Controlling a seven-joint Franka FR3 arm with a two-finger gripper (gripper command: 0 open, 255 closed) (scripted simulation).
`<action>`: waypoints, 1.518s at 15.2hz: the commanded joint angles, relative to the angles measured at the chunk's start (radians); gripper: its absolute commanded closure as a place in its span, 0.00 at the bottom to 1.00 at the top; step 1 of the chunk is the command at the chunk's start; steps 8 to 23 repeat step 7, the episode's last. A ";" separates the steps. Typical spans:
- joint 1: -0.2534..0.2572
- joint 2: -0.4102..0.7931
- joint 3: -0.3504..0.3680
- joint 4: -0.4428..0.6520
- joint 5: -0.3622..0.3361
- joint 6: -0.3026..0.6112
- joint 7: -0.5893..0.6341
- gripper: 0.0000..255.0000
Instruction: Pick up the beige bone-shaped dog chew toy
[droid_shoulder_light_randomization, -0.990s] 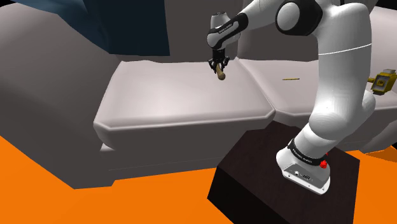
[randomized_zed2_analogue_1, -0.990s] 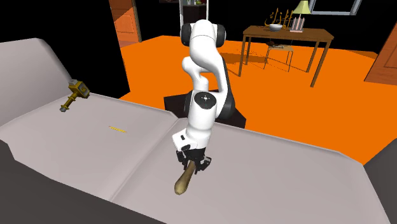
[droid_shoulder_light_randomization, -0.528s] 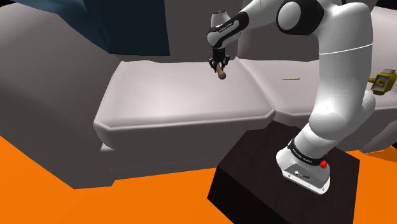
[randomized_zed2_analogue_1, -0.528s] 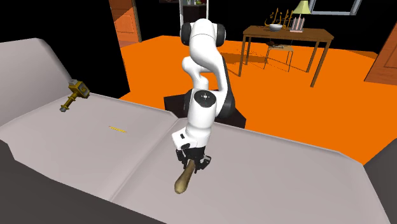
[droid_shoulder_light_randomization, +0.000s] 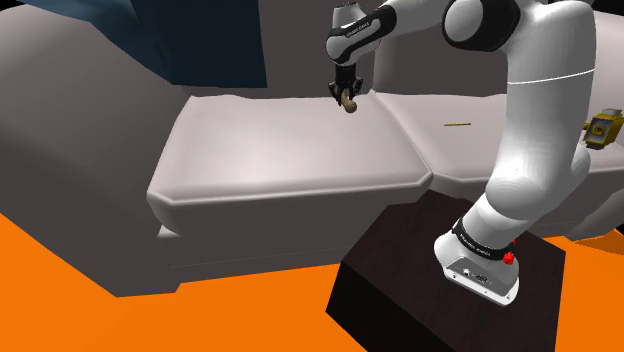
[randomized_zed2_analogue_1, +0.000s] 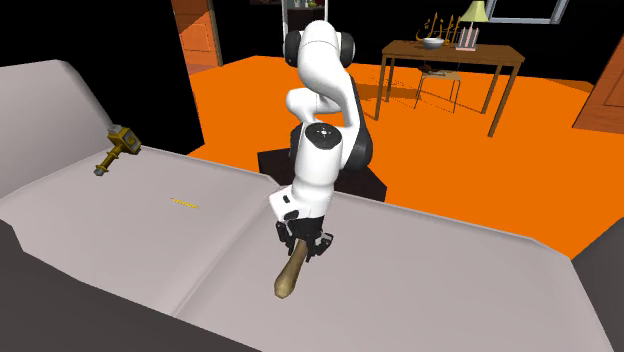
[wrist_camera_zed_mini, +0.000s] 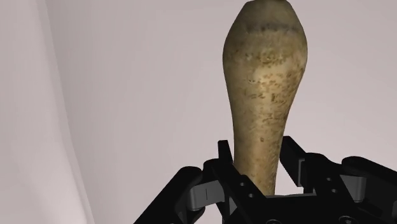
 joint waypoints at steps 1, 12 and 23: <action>0.000 -0.015 0.000 0.007 0.000 -0.022 -0.003 1.00; 0.001 -0.039 0.000 0.028 0.002 -0.066 -0.009 1.00; 0.001 -0.039 0.000 0.028 0.002 -0.066 -0.009 1.00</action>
